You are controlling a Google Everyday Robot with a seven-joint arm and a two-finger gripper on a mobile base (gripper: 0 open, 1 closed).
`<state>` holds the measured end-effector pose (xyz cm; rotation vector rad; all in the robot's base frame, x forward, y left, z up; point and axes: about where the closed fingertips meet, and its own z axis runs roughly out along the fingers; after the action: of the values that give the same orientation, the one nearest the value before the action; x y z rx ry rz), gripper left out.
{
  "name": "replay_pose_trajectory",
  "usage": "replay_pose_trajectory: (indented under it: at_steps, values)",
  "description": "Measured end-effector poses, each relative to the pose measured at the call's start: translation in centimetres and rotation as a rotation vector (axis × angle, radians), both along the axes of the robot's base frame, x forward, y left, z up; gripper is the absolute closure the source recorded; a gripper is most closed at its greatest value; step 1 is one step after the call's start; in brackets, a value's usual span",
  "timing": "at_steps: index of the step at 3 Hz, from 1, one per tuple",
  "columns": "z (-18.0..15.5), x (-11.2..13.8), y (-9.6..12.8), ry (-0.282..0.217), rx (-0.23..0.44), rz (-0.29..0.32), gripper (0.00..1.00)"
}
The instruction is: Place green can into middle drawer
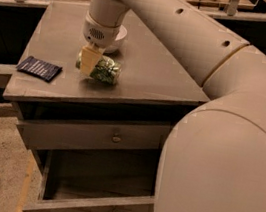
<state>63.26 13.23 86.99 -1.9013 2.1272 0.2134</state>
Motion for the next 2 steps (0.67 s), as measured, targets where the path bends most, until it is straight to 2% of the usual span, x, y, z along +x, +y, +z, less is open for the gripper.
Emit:
replay_pose_trajectory:
  at_steps: [1,2]
  values:
    - [2.7,-3.0,-2.6,0.011,0.046,0.059,0.88]
    - [4.6,-7.6,-6.7,0.039,0.04,0.097,1.0]
